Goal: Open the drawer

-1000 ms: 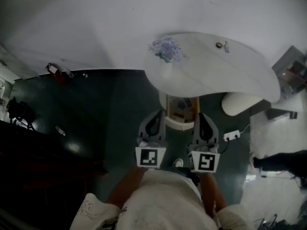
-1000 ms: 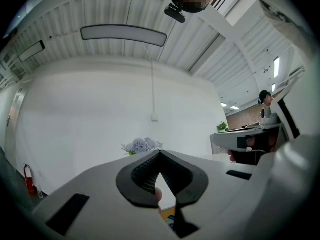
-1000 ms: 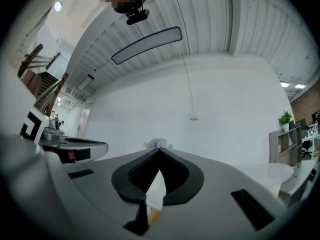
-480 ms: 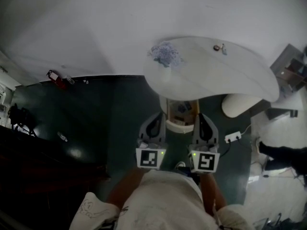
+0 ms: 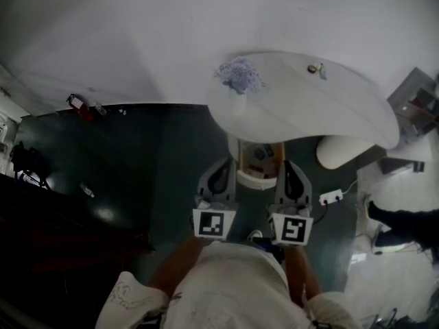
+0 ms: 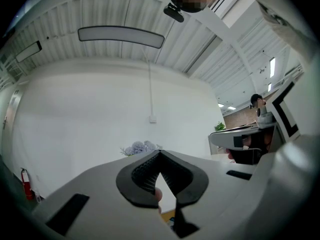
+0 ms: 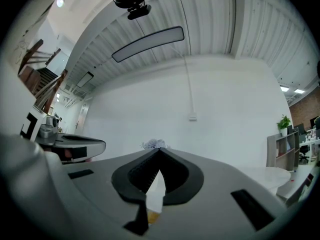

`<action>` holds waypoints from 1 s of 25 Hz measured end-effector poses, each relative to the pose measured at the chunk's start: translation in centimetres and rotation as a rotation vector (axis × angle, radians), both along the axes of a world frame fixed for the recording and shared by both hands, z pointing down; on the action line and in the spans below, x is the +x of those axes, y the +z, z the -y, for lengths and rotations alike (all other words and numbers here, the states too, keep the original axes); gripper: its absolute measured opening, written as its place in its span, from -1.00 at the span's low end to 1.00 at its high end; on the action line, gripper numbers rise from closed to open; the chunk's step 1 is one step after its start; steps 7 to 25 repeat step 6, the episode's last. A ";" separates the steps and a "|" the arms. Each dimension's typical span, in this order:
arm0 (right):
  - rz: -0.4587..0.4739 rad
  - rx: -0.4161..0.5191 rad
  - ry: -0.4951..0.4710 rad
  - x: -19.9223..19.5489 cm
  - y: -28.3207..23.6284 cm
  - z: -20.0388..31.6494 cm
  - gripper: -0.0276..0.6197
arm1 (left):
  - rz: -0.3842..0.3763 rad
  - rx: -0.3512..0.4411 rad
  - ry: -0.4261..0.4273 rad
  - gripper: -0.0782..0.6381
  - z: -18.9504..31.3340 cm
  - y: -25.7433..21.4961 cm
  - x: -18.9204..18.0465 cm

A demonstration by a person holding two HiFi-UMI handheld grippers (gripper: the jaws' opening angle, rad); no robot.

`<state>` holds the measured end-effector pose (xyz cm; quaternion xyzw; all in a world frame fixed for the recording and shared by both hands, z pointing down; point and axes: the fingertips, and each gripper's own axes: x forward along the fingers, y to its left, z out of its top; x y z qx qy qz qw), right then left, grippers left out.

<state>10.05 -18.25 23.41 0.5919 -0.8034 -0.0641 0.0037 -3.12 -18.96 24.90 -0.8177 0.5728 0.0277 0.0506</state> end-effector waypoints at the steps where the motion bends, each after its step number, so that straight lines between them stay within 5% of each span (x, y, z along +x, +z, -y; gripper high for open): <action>1: -0.001 0.002 -0.002 -0.1 0.0 0.1 -0.90 | 0.001 0.001 -0.001 -0.79 0.1 0.0 -0.1; 25: -0.013 0.015 -0.013 -0.2 0.0 0.2 -0.90 | 0.011 0.014 -0.001 -0.79 0.3 -0.1 -0.1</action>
